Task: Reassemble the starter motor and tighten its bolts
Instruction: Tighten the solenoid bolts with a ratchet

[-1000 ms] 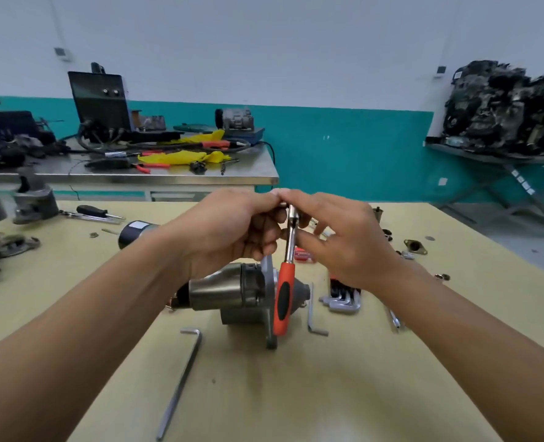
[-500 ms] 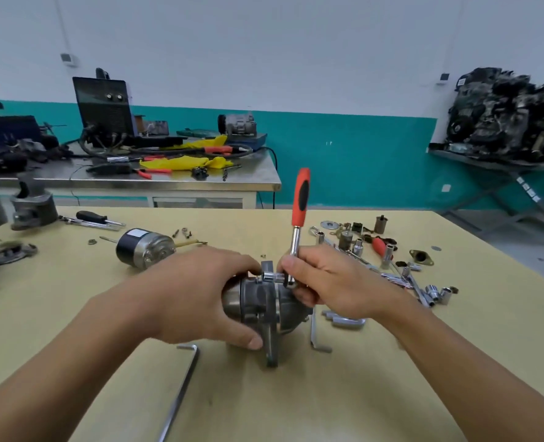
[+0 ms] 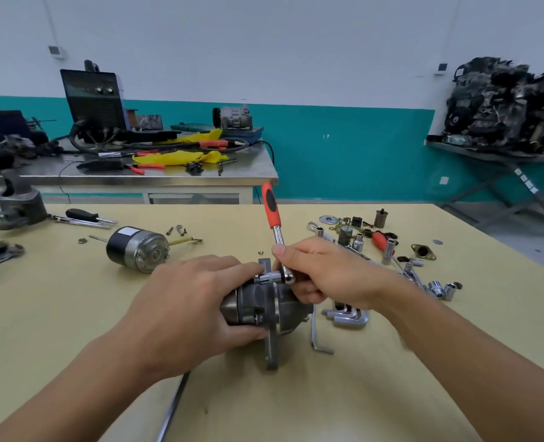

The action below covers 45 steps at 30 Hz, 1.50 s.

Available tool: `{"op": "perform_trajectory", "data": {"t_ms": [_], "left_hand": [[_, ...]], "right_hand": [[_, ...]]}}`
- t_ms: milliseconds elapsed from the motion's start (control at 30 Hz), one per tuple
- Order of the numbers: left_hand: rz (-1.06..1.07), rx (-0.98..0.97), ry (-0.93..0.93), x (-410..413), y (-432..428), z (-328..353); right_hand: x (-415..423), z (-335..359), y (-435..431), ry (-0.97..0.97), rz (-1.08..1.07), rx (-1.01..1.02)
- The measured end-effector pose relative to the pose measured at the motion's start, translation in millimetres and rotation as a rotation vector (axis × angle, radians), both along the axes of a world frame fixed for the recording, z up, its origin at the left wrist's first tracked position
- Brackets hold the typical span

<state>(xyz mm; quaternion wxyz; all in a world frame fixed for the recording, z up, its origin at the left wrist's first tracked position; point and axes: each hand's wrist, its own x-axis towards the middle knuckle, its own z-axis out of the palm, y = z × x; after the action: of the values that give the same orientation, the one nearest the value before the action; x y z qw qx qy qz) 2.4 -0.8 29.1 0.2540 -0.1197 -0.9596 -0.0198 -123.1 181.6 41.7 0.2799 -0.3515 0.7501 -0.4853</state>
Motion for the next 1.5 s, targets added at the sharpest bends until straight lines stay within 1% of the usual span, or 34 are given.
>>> {"op": "perform_trajectory", "data": {"t_ms": [133, 167, 200, 233, 300, 400, 433, 467, 500, 533, 567, 633, 667, 700, 733, 767, 833, 867, 900, 933, 967, 1000, 1033, 1067, 1100, 1133, 1233, 1267, 1300, 1333, 1367, 1433, 1467, 1500], "left_hand": [[-0.022, 0.013, -0.021, -1, 1, -1], [-0.018, 0.014, -0.026, -1, 1, -1], [-0.015, 0.012, -0.031, -2, 0, -1], [-0.016, 0.006, -0.038, -2, 0, -1], [-0.02, -0.013, -0.057, -4, 0, 1], [-0.016, 0.013, -0.116, -7, -2, 5], [-0.012, 0.023, -0.132, -7, -3, 6], [-0.009, 0.026, -0.139, -8, -4, 6], [-0.008, 0.023, -0.137, -8, -4, 6], [-0.004, 0.014, -0.131, -7, -3, 5], [0.001, 0.004, -0.125, -7, -2, 4], [0.003, -0.002, -0.119, -6, -1, 2], [0.003, -0.002, -0.123, -6, -1, 2], [0.004, -0.001, -0.135, -6, -1, 2], [0.003, 0.0, -0.147, -6, -1, 2], [0.001, 0.002, -0.156, -6, -2, 2], [-0.006, 0.01, -0.182, -7, -4, 3], [-0.012, 0.019, -0.192, -8, -5, 3], [-0.022, 0.031, -0.192, -10, -6, 4], [-0.03, 0.044, -0.192, -10, -6, 5], [-0.032, 0.055, -0.188, -11, -6, 5], [-0.028, 0.058, -0.176, -10, -6, 5], [-0.022, 0.056, -0.155, -10, -7, 4], [-0.022, 0.055, -0.129, -9, -7, 3], [-0.028, 0.057, -0.105, -9, -7, 3], [-0.036, 0.061, -0.086, -8, -7, 3], [-0.034, 0.068, -0.102, -9, -8, 2], [-0.029, 0.067, -0.125, -10, -8, 2], [-0.025, 0.066, -0.139, -11, -8, 3], [-0.016, 0.062, -0.148, -12, -8, 3], [-0.002, 0.054, -0.153, -13, -8, 3], [0.025, 0.03, -0.151, -13, -8, 1], [0.027, 0.028, -0.149, -12, -7, 1], [0.021, 0.033, -0.148, -10, -7, 1]], "right_hand": [[-3, 6, -1, -0.285, -0.01, 0.091], [-2, 7, 0, -0.317, -0.006, 0.098], [-2, 7, 0, -0.295, 0.001, 0.106], [-1, 5, 1, -0.197, 0.006, 0.113], [1, -1, 4, 0.139, 0.001, 0.109], [6, -13, 12, 0.634, 0.017, 0.016], [7, -16, 14, 0.742, 0.037, 0.002], [9, -20, 15, 0.79, 0.044, -0.019], [11, -22, 13, 0.772, 0.029, -0.06], [12, -23, 9, 0.676, -0.022, -0.109], [13, -22, 5, 0.519, -0.089, -0.136], [14, -14, -4, 0.108, -0.186, -0.078], [14, -12, -6, -0.015, -0.202, -0.04], [13, -12, -6, -0.033, -0.201, -0.024], [13, -14, -4, 0.057, -0.178, -0.029], [14, -17, -1, 0.226, -0.146, -0.047], [13, -22, 7, 0.637, -0.079, -0.111], [12, -25, 10, 0.779, -0.029, -0.109], [11, -27, 11, 0.863, -0.005, -0.09], [11, -29, 10, 0.845, -0.014, -0.097], [11, -28, 7, 0.705, -0.063, -0.137], [13, -24, 2, 0.473, -0.134, -0.169], [14, -21, -2, 0.24, -0.185, -0.133], [14, -19, -4, 0.087, -0.207, -0.083], [15, -18, -5, 0.051, -0.21, -0.054], [15, -20, -3, 0.13, -0.197, -0.06], [15, -25, 10, 0.666, -0.086, -0.15], [15, -26, 13, 0.774, -0.031, -0.145], [14, -28, 13, 0.805, -0.008, -0.144], [15, -29, 10, 0.729, -0.029, -0.157], [16, -27, 5, 0.538, -0.097, -0.187], [17, -19, -3, 0.066, -0.214, -0.155], [17, -17, -5, -0.052, -0.233, -0.129], [17, -18, -4, -0.046, -0.223, -0.122]]}}
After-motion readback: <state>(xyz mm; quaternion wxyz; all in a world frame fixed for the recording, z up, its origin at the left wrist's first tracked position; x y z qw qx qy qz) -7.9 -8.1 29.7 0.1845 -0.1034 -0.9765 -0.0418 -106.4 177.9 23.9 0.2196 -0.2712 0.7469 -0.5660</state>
